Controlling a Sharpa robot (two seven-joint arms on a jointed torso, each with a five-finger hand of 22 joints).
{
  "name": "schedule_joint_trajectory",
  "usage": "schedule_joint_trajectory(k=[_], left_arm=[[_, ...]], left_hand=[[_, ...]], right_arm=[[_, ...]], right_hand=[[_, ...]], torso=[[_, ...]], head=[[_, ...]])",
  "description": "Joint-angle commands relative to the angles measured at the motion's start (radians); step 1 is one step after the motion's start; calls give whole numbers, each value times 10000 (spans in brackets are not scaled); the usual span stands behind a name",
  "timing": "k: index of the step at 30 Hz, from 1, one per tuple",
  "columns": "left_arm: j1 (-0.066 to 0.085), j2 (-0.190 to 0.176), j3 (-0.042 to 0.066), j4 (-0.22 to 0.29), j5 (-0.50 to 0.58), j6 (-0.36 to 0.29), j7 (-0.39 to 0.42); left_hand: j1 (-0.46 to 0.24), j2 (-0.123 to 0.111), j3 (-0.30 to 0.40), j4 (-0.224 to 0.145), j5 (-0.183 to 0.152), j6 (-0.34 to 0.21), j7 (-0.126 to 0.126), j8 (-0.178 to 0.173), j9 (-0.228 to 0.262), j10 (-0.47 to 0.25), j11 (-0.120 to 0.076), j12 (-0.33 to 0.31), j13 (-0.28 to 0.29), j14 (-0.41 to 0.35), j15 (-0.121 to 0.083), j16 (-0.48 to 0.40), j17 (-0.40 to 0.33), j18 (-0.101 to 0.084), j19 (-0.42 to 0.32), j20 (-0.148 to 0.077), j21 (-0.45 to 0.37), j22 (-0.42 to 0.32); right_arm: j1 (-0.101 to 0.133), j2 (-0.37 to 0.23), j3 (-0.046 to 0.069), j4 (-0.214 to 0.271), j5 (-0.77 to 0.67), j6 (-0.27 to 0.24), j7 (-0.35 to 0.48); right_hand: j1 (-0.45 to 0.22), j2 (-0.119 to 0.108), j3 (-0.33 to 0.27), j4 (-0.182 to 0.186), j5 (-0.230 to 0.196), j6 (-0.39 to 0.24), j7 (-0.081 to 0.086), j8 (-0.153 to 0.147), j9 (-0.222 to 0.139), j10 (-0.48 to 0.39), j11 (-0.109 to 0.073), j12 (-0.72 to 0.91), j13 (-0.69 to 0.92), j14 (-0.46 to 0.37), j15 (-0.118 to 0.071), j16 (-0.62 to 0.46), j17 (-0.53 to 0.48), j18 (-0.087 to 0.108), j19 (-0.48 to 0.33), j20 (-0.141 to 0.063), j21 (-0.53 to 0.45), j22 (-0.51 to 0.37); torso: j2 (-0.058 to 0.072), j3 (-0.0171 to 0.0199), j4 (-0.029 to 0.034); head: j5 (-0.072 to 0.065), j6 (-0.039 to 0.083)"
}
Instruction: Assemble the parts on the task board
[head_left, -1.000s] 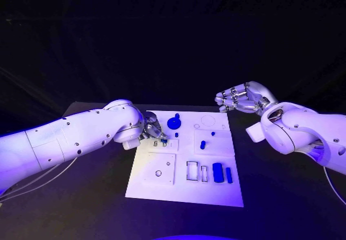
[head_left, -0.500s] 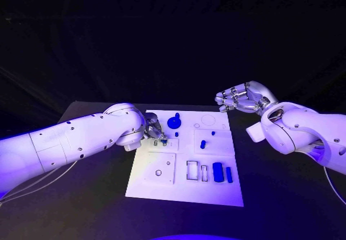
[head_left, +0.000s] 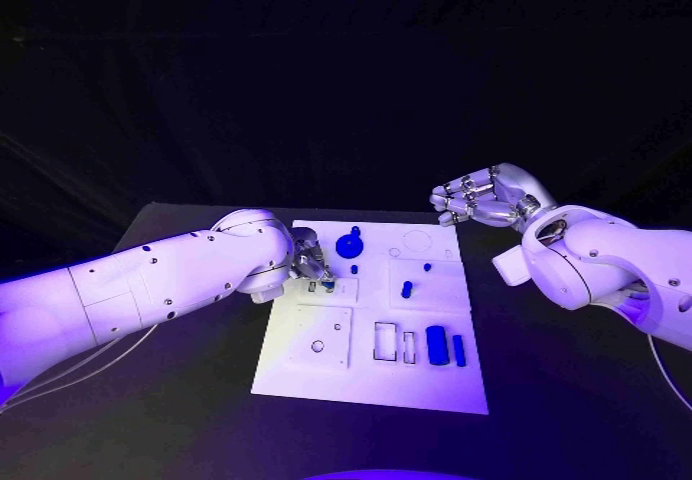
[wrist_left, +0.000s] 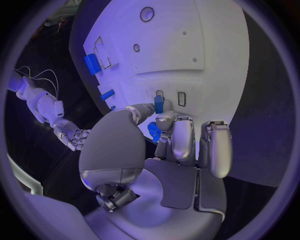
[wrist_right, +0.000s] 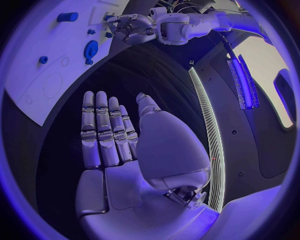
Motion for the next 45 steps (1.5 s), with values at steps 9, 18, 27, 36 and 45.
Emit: schedule_joint_trajectory(k=[9, 18, 27, 36, 45], left_arm=[[-15, -4, -8, -22, -196, 581, 122], [-30, 9, -8, 22, -240, 620, 162], [-71, -10, -5, 74, -247, 708, 112], [-74, 12, -6, 30, -247, 767, 17], [-74, 120, -7, -28, -247, 724, -123]], left_hand=[[-136, -40, 2245, -2261, 301, 144, -41, 91, 70, 100, -38, 59, 13, 252, -98, -44, 17, -73, 362, -53, 44, 1231], [-159, -55, 2243, -2269, 371, 164, -48, 94, 81, 119, -43, 65, 18, 254, -104, -44, 20, -75, 365, -57, 48, 1239], [-190, -37, 2246, -2251, 420, 180, -53, 97, 90, 169, -47, 142, 101, 254, -107, -47, 20, -73, 362, -60, 44, 1233], [-212, -33, 2245, -2243, 446, 184, -56, 98, 96, 143, -49, 69, 19, 254, -108, -49, 20, -71, 357, -62, 40, 1224], [-494, -33, 2008, -2119, 427, 264, -150, 220, 241, 218, -114, 27, -39, 264, -145, -50, 33, -73, 360, -72, 40, 1234]], right_arm=[[-9, 21, 3, -9, -9, 141, -33], [-19, 26, 3, -15, -2, 186, -31], [-25, 18, 3, -7, 119, 304, -40], [-29, 3, 3, -24, 230, 390, -64], [-29, 0, 3, -20, 241, 376, -65]], right_hand=[[-44, 63, 80, -24, 78, -49, 8, 5, 15, -23, -12, 25, -18, -33, -41, -4, -16, 77, 12, 33, -17, -29], [-44, 63, 80, -24, 78, -49, 8, 5, 15, -23, -12, 25, -18, -33, -41, -4, -16, 77, 12, 33, -17, -29], [-21, 82, 115, -33, 110, -40, -2, 9, 17, -16, -23, 26, -28, -21, -49, -2, -27, 77, 25, 27, -10, -50], [1, 86, 135, -47, 117, -41, -5, 8, 16, -19, -26, 23, -34, -21, -51, -5, -33, 77, 28, 24, -9, -62], [2, 81, 137, -48, 116, -46, -3, 5, 15, -23, -24, 21, -38, -24, -50, -7, -37, 76, 28, 24, -10, -68]], torso=[[7, -4, 10], [-1, -4, 0], [-9, 2, 4], [-9, 2, -3], [-11, 3, -12]], head=[[-8, -64], [54, -49], [-21, 2], [42, 27], [78, 43]])
